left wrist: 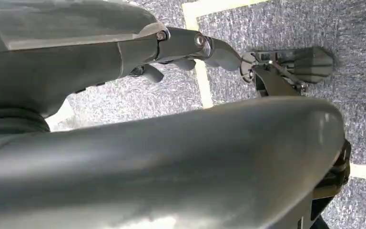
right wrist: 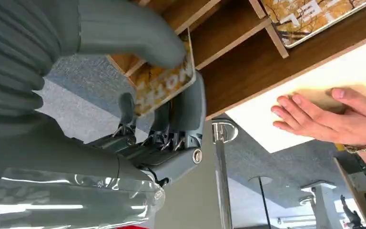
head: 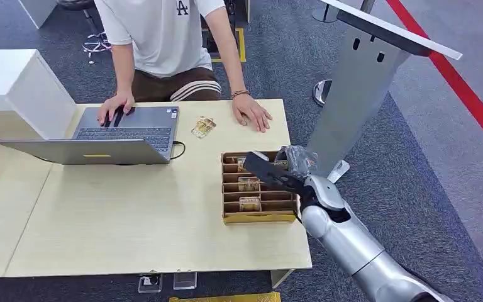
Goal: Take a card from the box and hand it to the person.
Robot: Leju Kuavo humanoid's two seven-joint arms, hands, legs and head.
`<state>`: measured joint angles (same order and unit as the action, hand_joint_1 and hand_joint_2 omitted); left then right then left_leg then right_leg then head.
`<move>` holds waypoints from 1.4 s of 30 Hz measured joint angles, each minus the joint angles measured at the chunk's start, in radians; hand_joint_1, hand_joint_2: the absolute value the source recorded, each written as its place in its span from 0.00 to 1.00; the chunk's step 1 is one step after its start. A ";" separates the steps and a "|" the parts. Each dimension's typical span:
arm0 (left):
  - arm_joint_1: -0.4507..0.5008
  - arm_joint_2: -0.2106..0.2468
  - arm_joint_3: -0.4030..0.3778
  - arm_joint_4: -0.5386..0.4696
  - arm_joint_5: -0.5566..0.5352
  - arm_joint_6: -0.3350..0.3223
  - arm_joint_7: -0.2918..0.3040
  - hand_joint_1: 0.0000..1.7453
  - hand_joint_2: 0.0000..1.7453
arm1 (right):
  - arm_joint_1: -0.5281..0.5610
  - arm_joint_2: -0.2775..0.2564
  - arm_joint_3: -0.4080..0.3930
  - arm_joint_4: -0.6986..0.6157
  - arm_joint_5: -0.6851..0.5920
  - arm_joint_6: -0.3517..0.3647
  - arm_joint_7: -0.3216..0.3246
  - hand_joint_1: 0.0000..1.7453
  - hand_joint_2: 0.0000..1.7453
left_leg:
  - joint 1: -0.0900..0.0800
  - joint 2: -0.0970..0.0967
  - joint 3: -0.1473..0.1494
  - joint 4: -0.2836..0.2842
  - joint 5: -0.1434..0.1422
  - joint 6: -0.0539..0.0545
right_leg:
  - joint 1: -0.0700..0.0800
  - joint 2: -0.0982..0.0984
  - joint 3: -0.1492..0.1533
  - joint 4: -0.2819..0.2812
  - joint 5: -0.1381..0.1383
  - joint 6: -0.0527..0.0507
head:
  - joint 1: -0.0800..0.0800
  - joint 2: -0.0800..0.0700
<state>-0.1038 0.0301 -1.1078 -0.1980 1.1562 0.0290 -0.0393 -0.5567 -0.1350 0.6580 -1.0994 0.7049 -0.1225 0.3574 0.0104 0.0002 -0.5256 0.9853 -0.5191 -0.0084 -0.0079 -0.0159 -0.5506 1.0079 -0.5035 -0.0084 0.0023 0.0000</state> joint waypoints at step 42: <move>0.001 0.002 -0.002 0.000 0.007 0.024 -0.009 0.00 0.00 | 0.051 -0.040 -0.016 -0.312 0.077 -0.067 0.046 0.94 1.00 | 0.000 0.000 0.000 0.000 0.000 0.000 | 0.000 0.000 0.000 0.000 0.000 0.000 | 0.000 0.000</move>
<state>-0.1030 0.0317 -1.1093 -0.1976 1.1635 0.0526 -0.0485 -0.5058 -0.1751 0.6416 -1.4112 0.7824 -0.1892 0.4032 0.0104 0.0004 -0.5252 0.9854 -0.5191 -0.0084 -0.0079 -0.0157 -0.5510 1.0079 -0.5035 -0.0083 0.0023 0.0000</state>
